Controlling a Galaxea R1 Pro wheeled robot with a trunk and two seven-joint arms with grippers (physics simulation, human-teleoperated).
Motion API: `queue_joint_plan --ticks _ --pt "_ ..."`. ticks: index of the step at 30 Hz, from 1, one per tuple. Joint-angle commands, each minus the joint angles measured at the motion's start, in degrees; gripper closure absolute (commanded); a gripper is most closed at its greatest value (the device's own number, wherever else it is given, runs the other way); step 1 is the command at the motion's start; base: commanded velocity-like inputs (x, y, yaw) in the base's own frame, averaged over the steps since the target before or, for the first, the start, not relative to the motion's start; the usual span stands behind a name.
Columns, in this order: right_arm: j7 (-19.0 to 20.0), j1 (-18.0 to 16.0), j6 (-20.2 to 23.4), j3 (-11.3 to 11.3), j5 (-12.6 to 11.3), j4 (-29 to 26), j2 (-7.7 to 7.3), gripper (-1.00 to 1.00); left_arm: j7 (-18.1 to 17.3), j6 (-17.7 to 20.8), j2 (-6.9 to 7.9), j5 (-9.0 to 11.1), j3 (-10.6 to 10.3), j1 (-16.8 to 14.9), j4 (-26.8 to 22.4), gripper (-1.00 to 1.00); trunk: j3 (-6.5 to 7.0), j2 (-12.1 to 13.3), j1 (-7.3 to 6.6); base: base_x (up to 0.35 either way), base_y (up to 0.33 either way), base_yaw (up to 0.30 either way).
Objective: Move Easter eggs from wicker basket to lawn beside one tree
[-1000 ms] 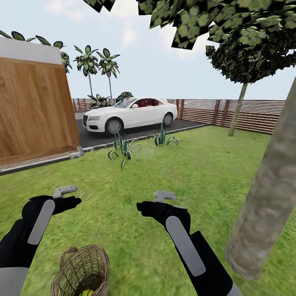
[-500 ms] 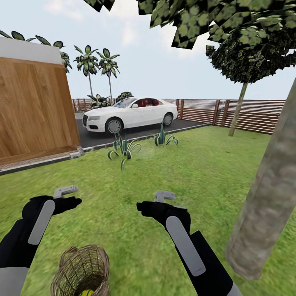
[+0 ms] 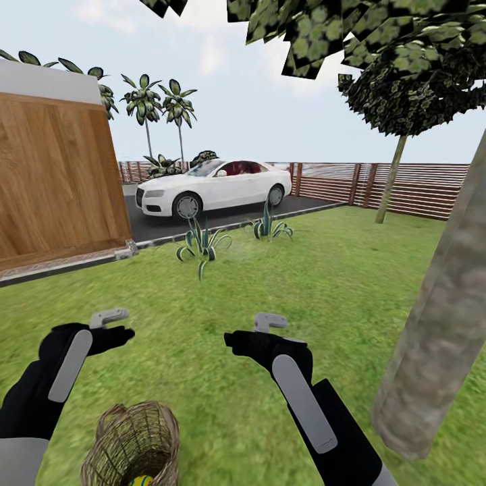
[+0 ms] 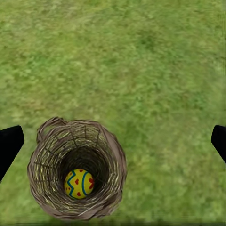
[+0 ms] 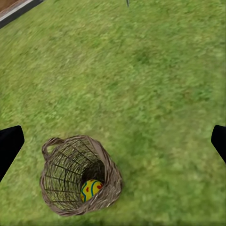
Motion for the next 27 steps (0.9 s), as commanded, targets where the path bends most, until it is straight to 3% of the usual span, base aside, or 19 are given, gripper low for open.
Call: queue_joint_plan --ticks 1,10,27 --pt "-0.59 -0.07 0.11 0.03 -0.52 -0.06 0.00 -1.00 0.50 0.18 0.00 0.60 -0.01 -0.06 0.46 -1.00 -0.28 -0.50 0.24 0.000 0.000 0.000" --pt "-0.58 -0.07 0.10 0.02 -0.52 -0.06 0.06 -1.00 0.53 0.18 0.01 0.61 -0.04 -0.08 6.06 -1.00 -1.90 -4.11 2.22 0.000 0.000 0.000" --pt "-0.58 -0.07 0.10 0.02 -0.52 -0.18 0.01 -1.00 0.49 0.18 0.00 0.61 -0.04 -0.10 7.55 -1.00 -4.95 -10.92 5.95 0.000 0.000 0.000"
